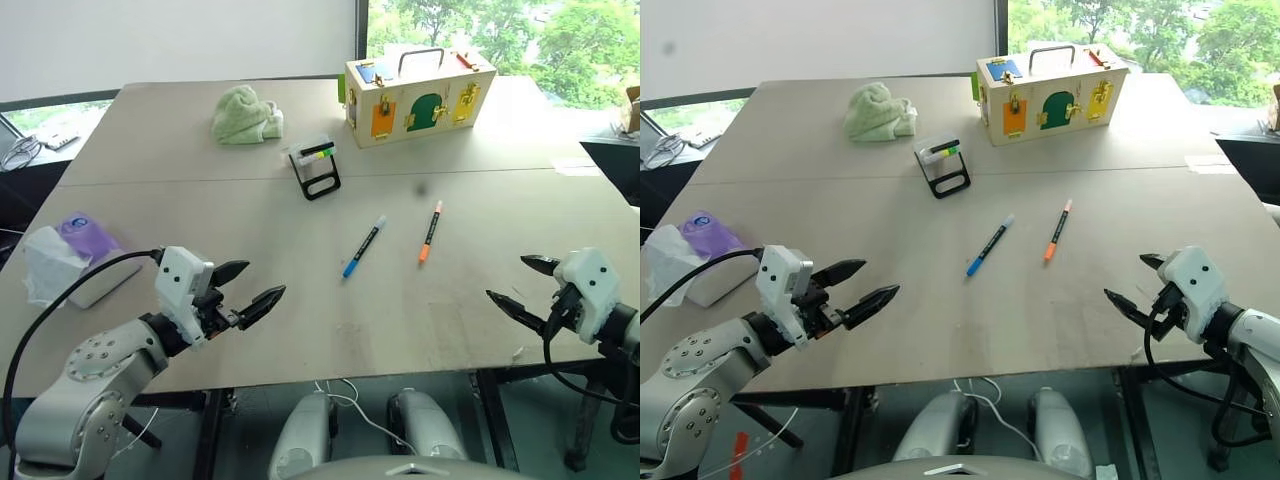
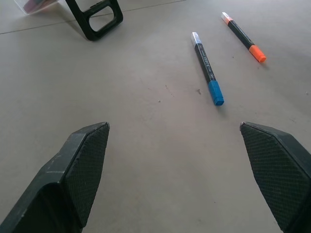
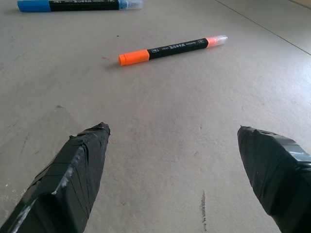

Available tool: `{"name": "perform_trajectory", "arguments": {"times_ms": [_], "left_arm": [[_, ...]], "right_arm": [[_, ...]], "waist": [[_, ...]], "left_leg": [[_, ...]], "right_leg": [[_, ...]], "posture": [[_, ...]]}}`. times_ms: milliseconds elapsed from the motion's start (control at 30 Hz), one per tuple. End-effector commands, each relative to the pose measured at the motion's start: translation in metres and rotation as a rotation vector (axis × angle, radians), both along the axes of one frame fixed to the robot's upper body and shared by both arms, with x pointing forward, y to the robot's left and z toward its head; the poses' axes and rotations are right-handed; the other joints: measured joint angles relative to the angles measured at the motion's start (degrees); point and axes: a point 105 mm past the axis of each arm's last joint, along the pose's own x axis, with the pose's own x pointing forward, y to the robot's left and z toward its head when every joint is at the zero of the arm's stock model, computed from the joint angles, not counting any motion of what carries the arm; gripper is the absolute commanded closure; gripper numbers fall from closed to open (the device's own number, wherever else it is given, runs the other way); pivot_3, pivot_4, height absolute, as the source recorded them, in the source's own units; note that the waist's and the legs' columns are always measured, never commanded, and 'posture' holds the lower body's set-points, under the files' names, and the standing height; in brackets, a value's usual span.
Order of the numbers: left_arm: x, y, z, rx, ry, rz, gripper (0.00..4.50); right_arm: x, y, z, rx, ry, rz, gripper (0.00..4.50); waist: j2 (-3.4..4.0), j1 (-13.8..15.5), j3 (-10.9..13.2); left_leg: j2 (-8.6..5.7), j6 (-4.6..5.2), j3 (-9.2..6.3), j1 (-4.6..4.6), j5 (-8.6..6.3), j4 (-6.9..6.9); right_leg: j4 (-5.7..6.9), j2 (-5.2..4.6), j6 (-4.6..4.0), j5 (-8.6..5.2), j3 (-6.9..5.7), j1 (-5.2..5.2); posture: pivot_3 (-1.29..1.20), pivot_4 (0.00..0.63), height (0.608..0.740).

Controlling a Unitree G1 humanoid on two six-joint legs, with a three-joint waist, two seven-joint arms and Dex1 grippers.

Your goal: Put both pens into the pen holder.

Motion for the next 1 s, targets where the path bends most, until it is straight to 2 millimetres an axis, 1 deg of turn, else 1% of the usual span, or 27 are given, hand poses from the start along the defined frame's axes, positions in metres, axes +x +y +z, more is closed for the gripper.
{"name": "perform_trajectory", "arguments": {"times_ms": [33, 67, 133, 167, 200, 333, 433, 500, 533, 600, 733, 800, 867, 900, 967, 1000], "left_arm": [[0.01, -0.013, 0.016, -0.011, -0.038, -0.042, 0.01], [0.016, -0.024, 0.021, -0.007, -0.04, -0.065, 0.01], [0.03, -0.043, 0.031, 0.029, -0.024, -0.079, 0.01], [0.037, -0.049, 0.035, 0.056, -0.019, -0.069, 0.01], [0.044, -0.054, 0.035, 0.067, 0.021, -0.06, 0.01], [0.06, -0.087, 0.036, 0.198, 0.178, -0.148, 0.01], [0.082, -0.124, 0.033, 0.206, 0.338, -0.212, 0.01], [0.1, -0.143, 0.029, 0.246, 0.368, -0.204, 0.01], [0.111, -0.154, 0.023, 0.28, 0.382, -0.199, 0.01], [0.128, -0.166, 0.012, 0.347, 0.393, -0.177, 0.01], [0.148, -0.18, -0.002, 0.408, 0.406, -0.165, 0.01], [0.156, -0.183, -0.013, 0.443, 0.423, -0.16, 0.53], [0.161, -0.185, -0.019, 0.48, 0.407, -0.172, 1.32], [0.161, -0.187, -0.021, 0.484, 0.414, -0.186, 1.92], [0.161, -0.187, -0.023, 0.487, 0.435, -0.207, 2.76], [0.16, -0.187, -0.024, 0.487, 0.446, -0.215, 3.32]], "right_arm": [[-0.002, 0.008, 0.012, 0.035, -0.059, 0.033, 0.0], [-0.003, 0.015, 0.013, 0.065, -0.07, 0.055, 0.0], [-0.006, 0.028, 0.016, 0.073, -0.096, 0.106, 0.0], [-0.006, 0.032, 0.018, 0.077, -0.101, 0.115, 0.0], [-0.006, 0.035, 0.02, 0.087, -0.106, 0.117, 0.0], [-0.005, 0.044, 0.021, 0.087, -0.112, 0.126, 0.0], [-0.011, 0.049, 0.022, 0.088, -0.09, 0.156, 0.0], [-0.016, 0.05, 0.024, 0.069, -0.088, 0.191, 0.0], [-0.022, 0.053, 0.027, 0.072, -0.088, 0.223, 0.0], [-0.031, 0.06, 0.03, 0.089, -0.086, 0.276, 0.0], [-0.039, 0.067, 0.03, 0.093, -0.084, 0.318, 0.0], [-0.04, 0.069, 0.028, 0.085, -0.091, 0.315, 0.0], [-0.04, 0.071, 0.027, 0.086, -0.099, 0.312, 0.0], [-0.04, 0.072, 0.026, 0.086, -0.102, 0.307, 0.0], [-0.04, 0.074, 0.024, 0.08, -0.108, 0.305, 0.0], [-0.04, 0.075, 0.023, 0.078, -0.11, 0.305, 0.0]], "waist": [[0.0, 0.0, 0.0], [-0.03, 0.5, 0.0], [-0.05, 1.4, 0.0], [0.01, 1.4, 0.0], [0.01, 1.5, 0.0], [-0.07, 1.3, 0.0], [-0.08, 1.4, 0.0], [-0.08, 1.4, 0.0], [-0.08, 1.4, 0.0], [-0.08, 1.3, 0.0], [-0.09, 0.5, 0.0], [-0.08, 0.6, 0.0], [-0.07, 0.8, 0.0], [-0.06, 0.9, 0.0], [-0.04, 1.2, -0.1], [-0.04, 1.4, -0.1]], "left_leg": [[0.0, 0.0, 0.0, 0.0, 0.0, 0.0], [0.0, 0.01, 0.0, -0.01, 0.0, 0.0], [-0.02, 0.01, -0.25, -0.08, 0.0, 0.11], [-0.02, 0.02, -0.25, -0.06, 0.01, 0.14], [-0.04, 0.02, -0.16, 0.01, 0.01, 0.14], [-0.14, 0.02, -0.16, -0.03, 0.01, 0.16], [-0.22, 0.02, -0.23, -0.06, 0.01, 0.15], [-0.28, 0.02, -0.28, -0.09, 0.01, 0.15], [-0.36, 0.02, -0.35, -0.14, 0.01, 0.15], [-0.38, 0.02, -0.34, -0.14, 0.01, 0.12], [-0.35, 0.02, -0.23, -0.12, 0.01, 0.01], [-0.35, 0.02, -0.27, -0.13, 0.01, 0.01], [-0.36, 0.02, -0.24, -0.13, 0.01, 0.03], [-0.37, 0.02, -0.22, -0.09, 0.01, 0.04], [-0.37, 0.03, -0.2, -0.04, 0.01, 0.06], [-0.37, 0.03, -0.21, -0.04, 0.01, 0.08]], "right_leg": [[0.0, 0.0, 0.0, 0.0, 0.0, 0.0], [-0.02, 0.0, 0.01, 0.0, 0.0, 0.0], [-0.01, 0.14, 0.08, -0.01, -0.15, 0.04], [0.0, 0.26, 0.23, -0.09, -0.26, 0.06], [0.05, 0.24, 0.24, -0.08, -0.2, 0.1], [0.04, 0.26, 0.26, -0.06, -0.18, 0.1], [0.06, 0.27, 0.18, -0.02, -0.21, 0.09], [0.07, 0.26, 0.11, 0.01, -0.23, 0.09], [0.04, 0.25, 0.12, 0.0, -0.27, 0.08], [0.03, 0.23, 0.12, 0.0, -0.24, 0.08], [0.04, 0.24, 0.11, -0.01, -0.11, 0.0], [0.04, 0.23, 0.12, -0.01, -0.15, 0.01], [0.03, 0.22, 0.25, -0.09, -0.13, 0.02], [0.03, 0.21, 0.32, -0.12, -0.12, 0.05], [0.03, 0.19, 0.35, -0.14, -0.12, 0.09], [0.03, 0.19, 0.37, -0.15, -0.12, 0.09]], "posture": [[0.0, 0.15, 0.74], [0.0, 0.15, 0.74], [0.0, 0.15, 0.74], [0.0, 0.15, 0.74], [0.0, 0.15, 0.74], [0.0, 0.15, 0.74], [0.0, 0.15, 0.74], [0.0, 0.15, 0.74], [0.0, 0.15, 0.74], [0.0, 0.15, 0.74], [0.0, 0.15, 0.74], [0.0, 0.15, 0.74], [0.0, 0.15, 0.74], [0.0, 0.15, 0.74], [0.0, 0.15, 0.74], [0.0, 0.15, 0.74]]}}
